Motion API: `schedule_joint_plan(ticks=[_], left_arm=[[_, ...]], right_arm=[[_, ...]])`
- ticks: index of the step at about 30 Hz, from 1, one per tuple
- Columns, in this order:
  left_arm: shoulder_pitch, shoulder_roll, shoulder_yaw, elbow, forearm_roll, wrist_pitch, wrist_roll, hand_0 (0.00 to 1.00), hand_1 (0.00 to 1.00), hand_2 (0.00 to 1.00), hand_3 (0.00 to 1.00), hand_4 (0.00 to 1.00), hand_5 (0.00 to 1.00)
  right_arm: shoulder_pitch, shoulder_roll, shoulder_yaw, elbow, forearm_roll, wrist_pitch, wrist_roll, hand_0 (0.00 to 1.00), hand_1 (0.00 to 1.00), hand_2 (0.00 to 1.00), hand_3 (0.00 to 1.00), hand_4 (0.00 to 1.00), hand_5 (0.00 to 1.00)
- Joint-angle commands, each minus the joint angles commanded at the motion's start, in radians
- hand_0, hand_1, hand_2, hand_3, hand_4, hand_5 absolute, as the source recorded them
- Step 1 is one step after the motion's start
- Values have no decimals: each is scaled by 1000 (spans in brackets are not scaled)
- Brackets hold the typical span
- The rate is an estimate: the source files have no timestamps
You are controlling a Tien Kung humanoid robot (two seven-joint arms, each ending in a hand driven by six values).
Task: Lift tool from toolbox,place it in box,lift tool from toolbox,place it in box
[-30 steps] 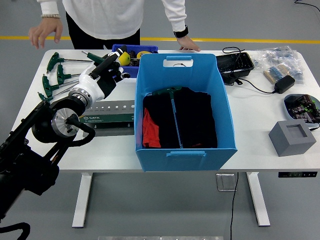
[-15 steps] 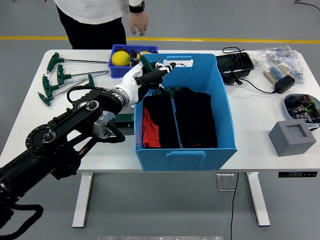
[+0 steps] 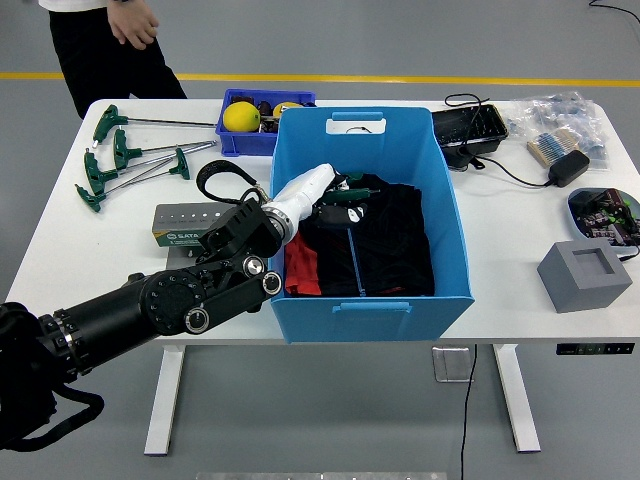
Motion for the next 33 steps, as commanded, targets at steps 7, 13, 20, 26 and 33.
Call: schedule_joint_plan(ticks=[7,13,20,26,33], left_arm=[[11,0,41,5,292,-82,25,231,158,257,531,752,292],[28,0,37,-42,539,-84,3,377,513,640,806,968,478],[43,0,21,-79,640,-92,1,534,686,850,880,998,555],[63,0,-35,-107,657,-75,2,674,775,941,921,998,573],[140,0,-198,-154,575,61,-60,719,787,903,846,970,599]], right_arm=[[-1,-1,7,0,-2,-1,1,682,663,729,574,777,693],[-4,0,19,0,-17,0,-2,682,664,729,574,777,694],[-6,1,28,0,-22,-2,-3,681,663,729,573,776,692],[-5,2,31,0,-20,-3,-2,682,663,729,575,777,692],[-7,3,29,0,-14,-2,0,682,664,730,574,777,691]])
